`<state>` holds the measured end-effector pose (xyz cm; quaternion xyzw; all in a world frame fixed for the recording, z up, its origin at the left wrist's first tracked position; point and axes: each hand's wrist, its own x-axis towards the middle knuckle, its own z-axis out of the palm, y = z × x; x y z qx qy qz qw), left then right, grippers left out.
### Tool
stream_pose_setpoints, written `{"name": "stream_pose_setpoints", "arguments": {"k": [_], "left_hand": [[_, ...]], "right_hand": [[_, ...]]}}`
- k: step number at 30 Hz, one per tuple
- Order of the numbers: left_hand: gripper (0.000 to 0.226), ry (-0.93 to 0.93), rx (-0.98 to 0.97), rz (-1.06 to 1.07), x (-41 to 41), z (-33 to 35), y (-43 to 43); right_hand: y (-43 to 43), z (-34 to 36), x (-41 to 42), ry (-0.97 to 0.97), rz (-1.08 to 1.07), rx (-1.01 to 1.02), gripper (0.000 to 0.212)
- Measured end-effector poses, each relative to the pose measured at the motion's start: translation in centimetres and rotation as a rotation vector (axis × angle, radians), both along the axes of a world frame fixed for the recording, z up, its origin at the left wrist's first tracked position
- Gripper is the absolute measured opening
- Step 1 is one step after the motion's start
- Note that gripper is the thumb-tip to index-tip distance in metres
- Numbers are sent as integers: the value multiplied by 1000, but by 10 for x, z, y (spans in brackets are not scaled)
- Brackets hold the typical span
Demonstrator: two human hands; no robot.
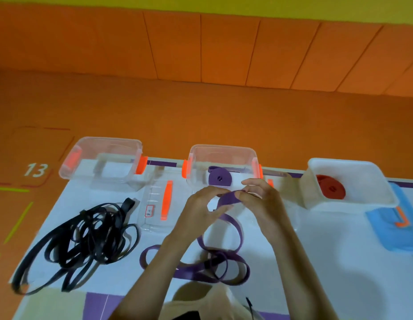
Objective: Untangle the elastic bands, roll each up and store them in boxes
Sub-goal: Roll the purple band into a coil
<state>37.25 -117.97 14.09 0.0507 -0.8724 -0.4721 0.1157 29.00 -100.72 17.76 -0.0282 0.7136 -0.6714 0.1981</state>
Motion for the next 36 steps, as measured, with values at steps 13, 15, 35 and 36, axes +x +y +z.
{"name": "stream_pose_setpoints", "arguments": {"k": [13,15,35,36], "left_hand": [[33,-42,122,78,0,21,29],[30,-52,221,88,0,28,32],[30,203,380,175,-1,50,57],[30,203,366,194,0,49,59]], "right_hand": [[28,10,-8,-226,48,-140,16],[32,17,-9,-221,71,-152,16],[55,6,-7,-583,222,-496,12],[56,6,-8,-548,215,-469,14]]}}
